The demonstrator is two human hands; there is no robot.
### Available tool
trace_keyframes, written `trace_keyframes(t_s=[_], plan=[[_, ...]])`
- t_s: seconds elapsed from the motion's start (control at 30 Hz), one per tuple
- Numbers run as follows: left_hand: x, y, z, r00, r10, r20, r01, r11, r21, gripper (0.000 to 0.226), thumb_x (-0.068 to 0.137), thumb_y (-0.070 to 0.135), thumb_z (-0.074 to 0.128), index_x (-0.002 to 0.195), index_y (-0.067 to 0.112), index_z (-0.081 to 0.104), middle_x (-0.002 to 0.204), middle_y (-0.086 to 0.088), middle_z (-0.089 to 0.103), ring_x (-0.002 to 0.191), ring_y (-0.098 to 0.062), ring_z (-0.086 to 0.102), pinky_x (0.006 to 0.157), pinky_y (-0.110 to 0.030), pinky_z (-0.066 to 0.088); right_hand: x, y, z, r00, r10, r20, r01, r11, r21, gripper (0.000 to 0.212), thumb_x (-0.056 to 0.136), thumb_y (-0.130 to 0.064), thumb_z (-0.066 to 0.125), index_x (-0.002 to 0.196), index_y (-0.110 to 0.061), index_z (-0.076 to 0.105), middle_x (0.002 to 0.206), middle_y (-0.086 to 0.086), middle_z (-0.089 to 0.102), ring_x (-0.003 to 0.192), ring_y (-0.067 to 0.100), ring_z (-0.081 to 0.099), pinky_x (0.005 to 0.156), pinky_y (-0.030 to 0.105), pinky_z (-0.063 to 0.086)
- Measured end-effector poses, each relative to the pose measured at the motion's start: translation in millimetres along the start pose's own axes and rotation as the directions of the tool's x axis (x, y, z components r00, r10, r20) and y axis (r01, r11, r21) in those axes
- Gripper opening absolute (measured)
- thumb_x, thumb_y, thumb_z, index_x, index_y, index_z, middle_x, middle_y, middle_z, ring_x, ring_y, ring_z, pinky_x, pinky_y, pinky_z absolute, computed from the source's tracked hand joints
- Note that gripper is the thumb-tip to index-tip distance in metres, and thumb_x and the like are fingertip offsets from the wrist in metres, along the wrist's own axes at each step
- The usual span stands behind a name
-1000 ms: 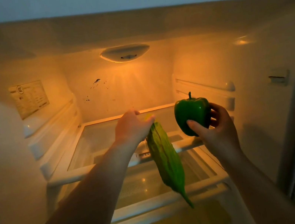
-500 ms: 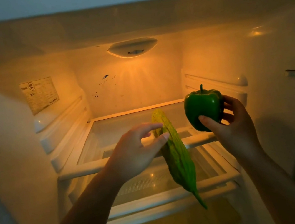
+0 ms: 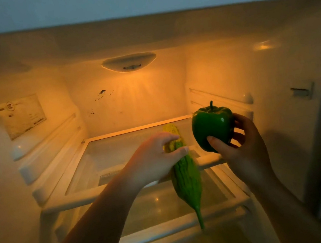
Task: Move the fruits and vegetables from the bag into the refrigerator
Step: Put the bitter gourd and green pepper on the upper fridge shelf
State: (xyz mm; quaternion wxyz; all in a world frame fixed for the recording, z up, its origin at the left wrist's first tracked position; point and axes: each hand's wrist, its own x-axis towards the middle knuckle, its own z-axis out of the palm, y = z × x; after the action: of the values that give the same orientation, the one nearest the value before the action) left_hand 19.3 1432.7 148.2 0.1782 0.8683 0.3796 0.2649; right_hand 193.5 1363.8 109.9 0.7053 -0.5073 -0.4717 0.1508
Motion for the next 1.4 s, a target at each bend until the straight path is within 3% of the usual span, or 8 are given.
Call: trace_keyframes(t_s=[0.27, 0.4, 0.53, 0.83, 0.97, 1.1, 1.27, 1.4], plan=[[4, -11, 0, 0.999, -0.048, -0.004, 0.046, 0.980, -0.192, 0.061, 0.072, 0.059, 0.055, 0.127, 0.032, 0.053, 0.135, 0.011, 0.048, 0.122, -0.002, 0.041, 0.094, -0.022, 0.032, 4, 4, -2, 1.000, 0.014, -0.012, -0.014, 1.000, 0.021, 0.067, 0.072, -0.014, 0.076, 0.130, -0.025, 0.044, 0.126, -0.007, 0.052, 0.106, 0.009, 0.058, 0.076, 0.023, 0.055], [-14, -16, 0, 0.998, -0.008, 0.061, 0.024, 0.964, -0.266, 0.073, 0.062, 0.059, 0.057, 0.130, 0.031, 0.050, 0.138, 0.016, 0.045, 0.125, -0.001, 0.042, 0.090, -0.010, 0.037, 6, 10, -3, 1.000, 0.000, -0.030, 0.000, 1.000, -0.012, 0.068, 0.072, -0.014, 0.076, 0.130, -0.025, 0.043, 0.125, -0.007, 0.051, 0.104, 0.007, 0.058, 0.074, 0.021, 0.056], [-11, -13, 3, 0.998, -0.030, 0.063, 0.046, 0.960, -0.277, 0.075, 0.063, 0.058, 0.059, 0.132, 0.032, 0.048, 0.141, 0.011, 0.044, 0.126, -0.004, 0.041, 0.100, -0.023, 0.036, 7, 13, -2, 1.000, -0.004, -0.020, 0.003, 0.999, -0.042, 0.075, 0.072, -0.015, 0.076, 0.135, -0.029, 0.037, 0.131, -0.006, 0.047, 0.110, 0.011, 0.055, 0.083, 0.033, 0.055], [6, -12, 14, 0.992, -0.122, 0.007, 0.117, 0.932, -0.343, 0.052, 0.082, 0.030, 0.066, 0.132, 0.027, 0.050, 0.141, 0.004, 0.046, 0.127, -0.013, 0.044, 0.099, -0.029, 0.042, 18, 21, 12, 0.997, -0.077, 0.017, 0.078, 0.956, -0.283, 0.076, 0.065, -0.023, 0.081, 0.130, -0.025, 0.040, 0.122, -0.004, 0.052, 0.104, 0.010, 0.056, 0.076, 0.017, 0.049], [14, -14, 17, 0.990, -0.140, -0.025, 0.121, 0.925, -0.360, 0.050, 0.082, 0.029, 0.067, 0.130, 0.025, 0.052, 0.138, 0.001, 0.050, 0.127, -0.014, 0.047, 0.104, -0.038, 0.043, 27, 23, 17, 0.995, -0.102, 0.023, 0.103, 0.919, -0.381, 0.079, 0.064, -0.032, 0.082, 0.130, -0.023, 0.041, 0.123, -0.001, 0.054, 0.108, 0.015, 0.055, 0.087, 0.035, 0.053], [19, -15, 19, 0.989, -0.142, -0.041, 0.117, 0.921, -0.371, 0.048, 0.082, 0.030, 0.066, 0.128, 0.025, 0.053, 0.136, -0.001, 0.052, 0.126, -0.015, 0.047, 0.100, -0.039, 0.046, 26, 23, 16, 0.993, -0.110, 0.039, 0.115, 0.869, -0.482, 0.090, 0.064, -0.042, 0.081, 0.137, -0.022, 0.034, 0.130, -0.001, 0.048, 0.114, 0.017, 0.051, 0.092, 0.040, 0.051], [13, -18, 19, 0.990, -0.131, -0.056, 0.101, 0.923, -0.371, 0.048, 0.082, 0.035, 0.065, 0.128, 0.027, 0.053, 0.139, 0.001, 0.049, 0.127, -0.015, 0.047, 0.102, -0.039, 0.044, 23, 18, 11, 0.984, -0.162, 0.074, 0.175, 0.801, -0.572, 0.096, 0.070, -0.043, 0.076, 0.145, -0.022, 0.020, 0.145, 0.001, 0.032, 0.131, 0.017, 0.035, 0.102, 0.031, 0.039], [10, -18, 15, 0.997, -0.078, -0.020, 0.066, 0.935, -0.350, 0.049, 0.078, 0.036, 0.069, 0.125, 0.032, 0.054, 0.144, 0.009, 0.040, 0.131, -0.014, 0.040, 0.100, -0.032, 0.042, 27, 12, 7, 0.957, -0.222, 0.188, 0.289, 0.797, -0.531, 0.077, 0.074, -0.028, 0.075, 0.140, -0.021, 0.035, 0.138, -0.001, 0.041, 0.125, 0.014, 0.041, 0.098, 0.024, 0.041]])
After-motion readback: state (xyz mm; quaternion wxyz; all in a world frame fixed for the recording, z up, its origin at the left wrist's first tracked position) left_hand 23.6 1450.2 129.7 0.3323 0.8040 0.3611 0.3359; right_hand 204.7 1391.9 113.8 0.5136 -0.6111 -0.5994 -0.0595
